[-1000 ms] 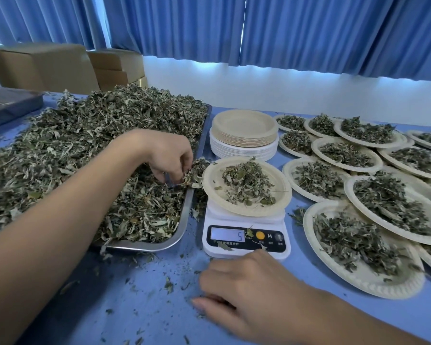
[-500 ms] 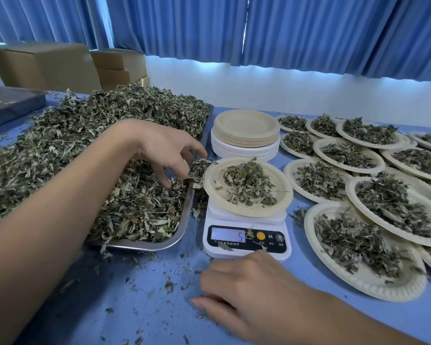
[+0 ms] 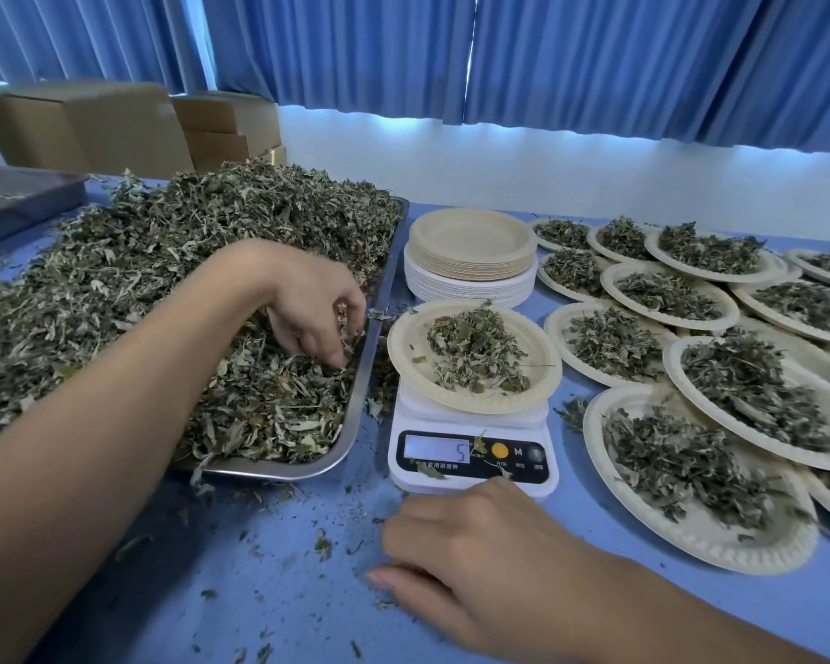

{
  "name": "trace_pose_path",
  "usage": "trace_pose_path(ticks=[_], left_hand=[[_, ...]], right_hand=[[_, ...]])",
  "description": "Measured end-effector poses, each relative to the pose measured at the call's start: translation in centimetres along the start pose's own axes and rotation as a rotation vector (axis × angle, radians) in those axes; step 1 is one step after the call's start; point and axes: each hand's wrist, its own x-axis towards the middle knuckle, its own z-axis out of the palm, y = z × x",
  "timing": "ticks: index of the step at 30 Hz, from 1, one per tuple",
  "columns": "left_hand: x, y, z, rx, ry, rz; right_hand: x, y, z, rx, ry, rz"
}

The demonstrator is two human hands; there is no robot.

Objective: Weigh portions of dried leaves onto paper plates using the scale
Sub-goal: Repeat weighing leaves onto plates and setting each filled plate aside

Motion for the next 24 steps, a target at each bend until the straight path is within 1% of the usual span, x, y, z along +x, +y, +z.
trace_pose_path(ticks=[1, 3, 7, 10, 14, 16, 20, 22, 24], left_hand=[[-0.1, 0.2, 0.3, 0.067, -0.068, -0.022], [-0.2, 0.4, 0.6, 0.130, -0.103, -0.044], [-0.1, 0.8, 1.0, 0.148, -0.104, -0.040], [0.4, 0.9, 1.8, 0.183, -0.070, -0.023], [0.4, 0.6, 1.6, 0.087, -0.050, -0.029], [0.0, 0.2, 0.8, 0.069, 0.008, -0.028], [-0.9, 0.1, -0.5, 0.027, 0.178, -0.028], [-1.3, 0.3, -0.9, -0.062, 0.289, 0.008], [-1.5, 0.9, -1.0, -0.213, 0.367, 0.092]], right_hand=[[0.0, 0.0, 0.0, 0.001, -0.005, 0.000], [0.0, 0.0, 0.0, 0.003, -0.011, 0.003], [0.0, 0.0, 0.0, 0.008, -0.010, 0.002], [0.0, 0.0, 0.1, 0.012, -0.009, 0.002], [0.1, 0.0, 0.1, 0.014, -0.017, 0.005], [0.1, 0.0, 0.1, 0.010, -0.012, 0.000], [0.1, 0.1, 0.1, 0.003, 0.007, -0.005], [0.1, 0.1, 0.1, 0.001, 0.021, -0.006], [0.1, 0.2, 0.2, -0.001, 0.027, -0.009]])
